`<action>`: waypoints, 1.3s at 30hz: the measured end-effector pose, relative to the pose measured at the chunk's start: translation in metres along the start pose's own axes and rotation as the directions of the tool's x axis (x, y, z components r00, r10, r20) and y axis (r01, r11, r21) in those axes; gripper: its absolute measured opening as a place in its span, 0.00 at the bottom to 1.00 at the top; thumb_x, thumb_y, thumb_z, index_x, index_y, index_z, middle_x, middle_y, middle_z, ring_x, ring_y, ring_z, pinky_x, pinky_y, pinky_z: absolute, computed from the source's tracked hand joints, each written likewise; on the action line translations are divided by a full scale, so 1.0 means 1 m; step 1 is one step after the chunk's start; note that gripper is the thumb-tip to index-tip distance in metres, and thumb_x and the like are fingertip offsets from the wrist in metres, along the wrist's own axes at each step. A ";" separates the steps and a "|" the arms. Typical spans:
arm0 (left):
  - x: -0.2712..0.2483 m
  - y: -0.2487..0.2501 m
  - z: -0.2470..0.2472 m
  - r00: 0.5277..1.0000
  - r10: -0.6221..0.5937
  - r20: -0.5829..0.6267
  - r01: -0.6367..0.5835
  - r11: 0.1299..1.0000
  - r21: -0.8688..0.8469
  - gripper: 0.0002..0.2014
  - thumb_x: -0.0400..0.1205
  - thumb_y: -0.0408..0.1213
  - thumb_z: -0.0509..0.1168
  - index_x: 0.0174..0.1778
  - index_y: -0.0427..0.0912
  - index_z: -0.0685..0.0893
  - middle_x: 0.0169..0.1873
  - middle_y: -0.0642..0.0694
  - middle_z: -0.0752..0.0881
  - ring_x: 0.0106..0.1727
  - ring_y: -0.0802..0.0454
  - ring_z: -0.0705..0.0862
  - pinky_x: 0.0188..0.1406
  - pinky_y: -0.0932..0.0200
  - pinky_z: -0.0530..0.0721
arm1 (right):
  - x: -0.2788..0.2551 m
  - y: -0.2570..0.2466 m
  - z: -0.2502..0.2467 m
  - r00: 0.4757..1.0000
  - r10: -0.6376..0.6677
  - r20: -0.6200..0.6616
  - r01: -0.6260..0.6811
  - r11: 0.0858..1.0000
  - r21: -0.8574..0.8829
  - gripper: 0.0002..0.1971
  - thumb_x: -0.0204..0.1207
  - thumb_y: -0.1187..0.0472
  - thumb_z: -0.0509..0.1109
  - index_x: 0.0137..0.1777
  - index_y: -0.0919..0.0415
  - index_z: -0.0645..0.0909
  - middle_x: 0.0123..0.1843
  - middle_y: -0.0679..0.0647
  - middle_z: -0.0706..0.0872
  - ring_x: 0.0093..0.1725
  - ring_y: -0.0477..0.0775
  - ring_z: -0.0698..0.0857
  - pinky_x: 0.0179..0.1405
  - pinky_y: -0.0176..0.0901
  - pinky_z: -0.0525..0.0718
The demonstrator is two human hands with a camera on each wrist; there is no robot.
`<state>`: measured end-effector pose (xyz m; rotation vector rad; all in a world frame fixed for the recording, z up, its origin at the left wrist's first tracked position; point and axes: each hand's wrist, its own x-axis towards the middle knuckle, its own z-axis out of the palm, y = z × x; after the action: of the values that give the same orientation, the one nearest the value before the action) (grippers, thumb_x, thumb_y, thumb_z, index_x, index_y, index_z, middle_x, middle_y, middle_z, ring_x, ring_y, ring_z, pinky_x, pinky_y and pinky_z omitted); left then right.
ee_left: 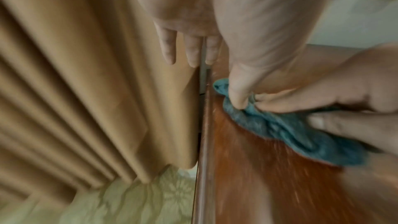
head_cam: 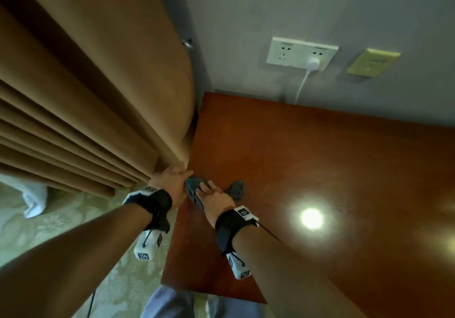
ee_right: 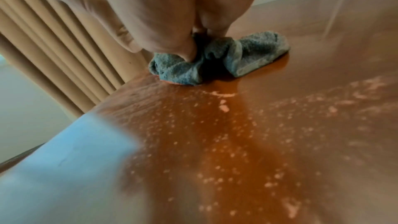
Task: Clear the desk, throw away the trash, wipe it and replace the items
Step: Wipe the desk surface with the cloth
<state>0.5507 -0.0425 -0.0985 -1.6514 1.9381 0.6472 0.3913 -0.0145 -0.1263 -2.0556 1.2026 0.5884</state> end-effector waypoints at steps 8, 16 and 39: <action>-0.083 -0.001 0.084 0.975 0.017 0.222 -0.019 1.000 0.007 0.64 0.65 0.65 0.76 0.85 0.59 0.36 0.84 0.51 0.30 0.86 0.46 0.39 0.84 0.37 0.52 | -0.013 0.031 -0.013 0.999 -0.033 -0.001 0.033 0.998 0.053 0.51 0.71 0.90 0.52 0.87 0.45 0.50 0.88 0.43 0.43 0.87 0.51 0.43 0.70 0.52 0.77; -0.088 0.007 0.110 0.974 -0.033 0.223 0.011 0.995 0.098 0.72 0.64 0.60 0.80 0.81 0.54 0.23 0.75 0.52 0.18 0.86 0.41 0.35 0.82 0.33 0.46 | -0.061 0.165 -0.018 0.929 0.330 -0.166 -0.296 0.934 0.199 0.47 0.74 0.85 0.55 0.87 0.46 0.54 0.88 0.43 0.48 0.87 0.50 0.47 0.83 0.46 0.58; -0.085 -0.001 0.111 0.965 0.001 0.263 -0.024 0.996 0.086 0.71 0.66 0.60 0.79 0.81 0.55 0.23 0.79 0.52 0.19 0.85 0.39 0.34 0.81 0.29 0.44 | -0.017 -0.030 0.028 0.989 0.070 -0.132 -0.056 0.993 0.105 0.43 0.78 0.84 0.47 0.88 0.48 0.46 0.88 0.44 0.39 0.87 0.50 0.40 0.81 0.49 0.60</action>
<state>0.5707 0.0925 -0.1268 -1.4220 1.7615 0.7337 0.4087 0.0268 -0.1240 -2.0045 1.3525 0.4134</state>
